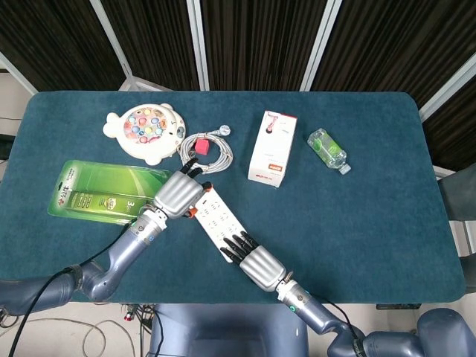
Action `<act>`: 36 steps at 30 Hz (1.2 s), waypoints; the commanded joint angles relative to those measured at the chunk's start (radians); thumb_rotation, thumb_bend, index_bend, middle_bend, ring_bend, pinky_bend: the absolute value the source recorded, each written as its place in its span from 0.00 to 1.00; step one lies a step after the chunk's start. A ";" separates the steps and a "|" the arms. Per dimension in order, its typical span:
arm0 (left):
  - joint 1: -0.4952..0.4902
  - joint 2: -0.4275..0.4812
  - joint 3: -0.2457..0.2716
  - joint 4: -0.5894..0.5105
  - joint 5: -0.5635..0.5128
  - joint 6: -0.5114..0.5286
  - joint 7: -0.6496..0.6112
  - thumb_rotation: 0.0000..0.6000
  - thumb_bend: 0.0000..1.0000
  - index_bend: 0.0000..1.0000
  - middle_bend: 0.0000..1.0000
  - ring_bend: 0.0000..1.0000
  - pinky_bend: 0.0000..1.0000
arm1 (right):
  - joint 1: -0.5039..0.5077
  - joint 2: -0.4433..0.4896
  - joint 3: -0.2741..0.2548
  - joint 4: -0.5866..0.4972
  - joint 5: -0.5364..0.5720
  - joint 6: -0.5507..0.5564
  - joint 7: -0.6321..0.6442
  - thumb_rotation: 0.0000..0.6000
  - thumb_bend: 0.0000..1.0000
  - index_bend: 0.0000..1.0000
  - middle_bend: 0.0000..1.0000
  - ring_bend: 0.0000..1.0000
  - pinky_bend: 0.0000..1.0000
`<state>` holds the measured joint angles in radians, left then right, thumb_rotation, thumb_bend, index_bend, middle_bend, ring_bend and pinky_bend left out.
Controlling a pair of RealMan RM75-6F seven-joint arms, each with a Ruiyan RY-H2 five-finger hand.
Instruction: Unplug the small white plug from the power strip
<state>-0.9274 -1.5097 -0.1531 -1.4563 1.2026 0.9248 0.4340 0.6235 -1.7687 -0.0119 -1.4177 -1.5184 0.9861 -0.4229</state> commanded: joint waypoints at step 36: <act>0.121 0.042 0.019 0.133 -0.146 0.048 0.022 1.00 0.06 0.19 0.20 0.08 0.00 | -0.069 0.144 0.112 -0.080 0.034 0.195 -0.021 1.00 0.53 0.00 0.01 0.00 0.05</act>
<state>-0.8158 -1.4666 -0.1285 -1.3185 1.0641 0.9599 0.4542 0.5600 -1.6331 0.0951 -1.4946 -1.4888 1.1735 -0.4461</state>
